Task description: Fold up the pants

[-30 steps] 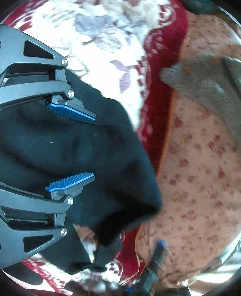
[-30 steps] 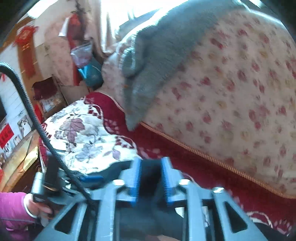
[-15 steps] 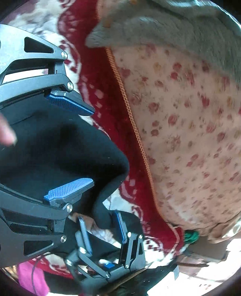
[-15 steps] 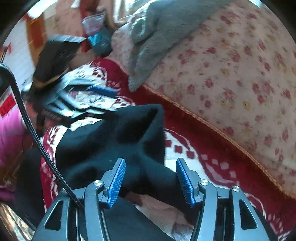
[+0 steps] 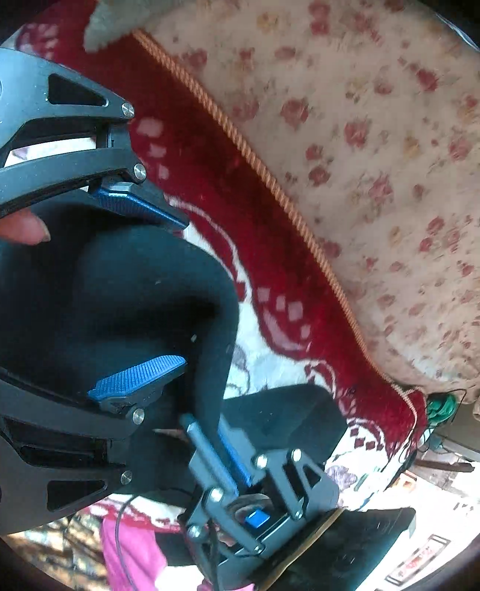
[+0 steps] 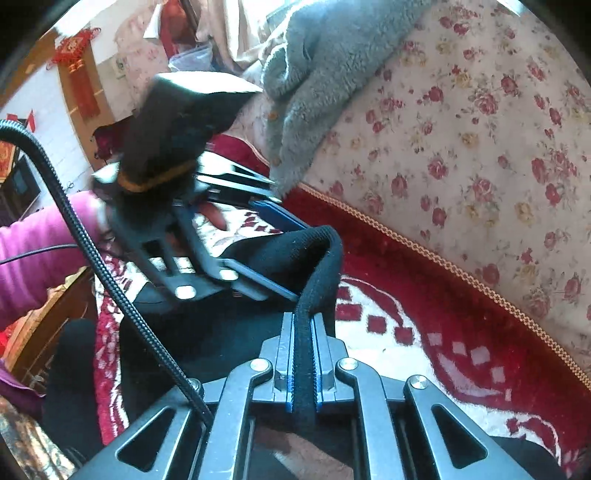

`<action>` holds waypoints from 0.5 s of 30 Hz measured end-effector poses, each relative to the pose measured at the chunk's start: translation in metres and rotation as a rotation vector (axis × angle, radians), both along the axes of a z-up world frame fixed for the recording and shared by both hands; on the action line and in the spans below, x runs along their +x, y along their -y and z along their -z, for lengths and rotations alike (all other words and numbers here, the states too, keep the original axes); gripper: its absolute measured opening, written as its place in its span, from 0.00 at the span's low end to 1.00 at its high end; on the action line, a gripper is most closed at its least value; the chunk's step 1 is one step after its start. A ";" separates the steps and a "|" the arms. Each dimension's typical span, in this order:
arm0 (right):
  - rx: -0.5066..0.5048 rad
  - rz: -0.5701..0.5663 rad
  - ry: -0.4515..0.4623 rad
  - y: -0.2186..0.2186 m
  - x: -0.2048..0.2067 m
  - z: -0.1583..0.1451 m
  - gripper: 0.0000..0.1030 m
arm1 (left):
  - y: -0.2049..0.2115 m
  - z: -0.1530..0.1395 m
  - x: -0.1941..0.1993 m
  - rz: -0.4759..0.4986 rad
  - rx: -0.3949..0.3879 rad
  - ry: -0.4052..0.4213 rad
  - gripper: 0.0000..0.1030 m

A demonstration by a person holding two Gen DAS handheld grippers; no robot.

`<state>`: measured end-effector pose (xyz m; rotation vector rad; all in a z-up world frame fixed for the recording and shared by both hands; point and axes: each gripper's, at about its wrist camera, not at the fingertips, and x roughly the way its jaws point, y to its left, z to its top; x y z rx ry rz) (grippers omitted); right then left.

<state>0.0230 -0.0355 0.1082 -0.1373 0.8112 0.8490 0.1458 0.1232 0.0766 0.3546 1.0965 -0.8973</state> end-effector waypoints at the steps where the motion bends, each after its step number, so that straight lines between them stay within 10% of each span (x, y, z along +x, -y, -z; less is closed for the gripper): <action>1: 0.003 -0.006 0.002 0.000 -0.001 -0.001 0.07 | 0.001 0.004 0.002 0.008 -0.002 -0.013 0.68; 4: 0.012 -0.012 0.003 0.000 -0.004 -0.005 0.07 | 0.009 0.012 -0.004 0.038 0.026 0.057 0.64; 8: 0.022 0.013 -0.003 0.005 0.000 -0.003 0.06 | 0.009 0.017 -0.013 -0.010 0.101 0.150 0.26; 15: 0.058 0.089 0.027 0.019 0.000 -0.025 0.04 | 0.001 -0.038 -0.043 -0.088 0.168 0.404 0.12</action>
